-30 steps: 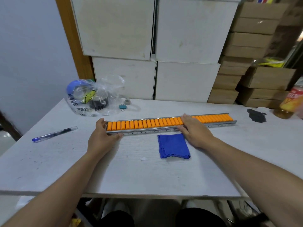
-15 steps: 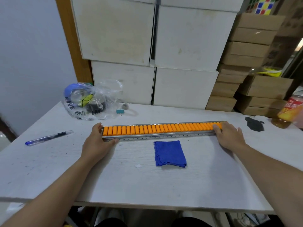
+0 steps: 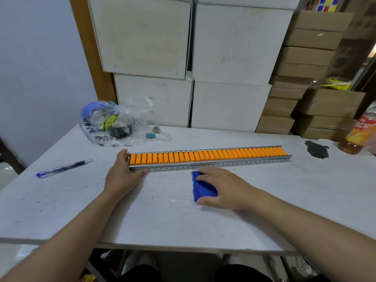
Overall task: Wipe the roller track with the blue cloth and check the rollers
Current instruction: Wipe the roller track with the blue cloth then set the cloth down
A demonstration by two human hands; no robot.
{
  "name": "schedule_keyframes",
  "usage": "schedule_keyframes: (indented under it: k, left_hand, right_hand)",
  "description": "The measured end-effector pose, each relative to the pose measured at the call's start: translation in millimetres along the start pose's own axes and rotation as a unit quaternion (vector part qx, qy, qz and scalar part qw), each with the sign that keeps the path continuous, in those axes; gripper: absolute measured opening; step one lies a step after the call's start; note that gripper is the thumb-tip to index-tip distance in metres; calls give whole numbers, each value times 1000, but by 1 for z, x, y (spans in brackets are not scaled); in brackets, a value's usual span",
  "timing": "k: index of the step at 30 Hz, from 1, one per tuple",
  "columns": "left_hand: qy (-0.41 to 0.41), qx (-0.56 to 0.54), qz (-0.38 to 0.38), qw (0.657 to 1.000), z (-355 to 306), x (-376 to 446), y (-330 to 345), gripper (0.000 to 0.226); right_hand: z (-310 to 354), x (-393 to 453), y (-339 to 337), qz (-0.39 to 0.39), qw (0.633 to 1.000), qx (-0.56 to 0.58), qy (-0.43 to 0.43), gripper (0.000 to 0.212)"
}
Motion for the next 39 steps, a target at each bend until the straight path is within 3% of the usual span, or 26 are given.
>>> schedule_keyframes:
  k: [3, 10, 16, 19, 21, 24, 26, 27, 31, 34, 36, 39]
  left_hand:
    - [1, 2, 1, 1000, -1, -1, 0, 93]
    - [2, -3, 3, 1000, -2, -1, 0, 92]
    - [4, -7, 1, 1000, -2, -1, -1, 90]
    - [2, -13, 2, 1000, -1, -2, -1, 90]
    - [2, -15, 2, 1000, -1, -2, -1, 89]
    - [5, -15, -3, 1000, -5, -5, -2, 84]
    - [4, -19, -3, 1000, -6, -5, -3, 82]
    - [3, -20, -1, 1000, -6, -5, -2, 82]
    - [-6, -25, 2, 1000, -2, -3, -2, 84]
    - [-13, -15, 0, 1000, -1, -2, -2, 82]
    - [-20, -8, 1, 1000, 1, -1, -2, 58]
    - [-1, 7, -3, 1000, -1, -1, -3, 22]
  right_hand:
    - [-4, -3, 13, 37, 999, 1, 13, 79]
    - [-11, -12, 14, 46, 999, 2, -11, 64]
    - [-16, -5, 14, -5, 1000, -19, 19, 46]
    - [-19, 3, 4, -73, 994, 52, 56, 26]
    - [-23, 10, -5, -152, 962, 204, 99, 19]
    - [-23, 27, -17, -241, 864, 409, 167, 30]
    - [-15, 43, -25, -258, 816, 479, 197, 34]
    - [-8, 52, -30, -262, 813, 480, 200, 35]
    - [37, 97, -49, -292, 881, 344, 144, 27]
    - [84, 134, -42, -255, 944, 202, 56, 23]
    - [112, 150, -20, -193, 974, 118, -6, 22]
    - [130, 157, 8, -118, 988, 90, -47, 25]
Point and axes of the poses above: each hand's wrist, its own x-axis towards the middle knuckle, its own y-axis out of the palm, z = x × y, the point moved 7 cm from there along x, towards the middle knuckle, and after that the axes turned 1 degree about -y, right-handed, at the moved point
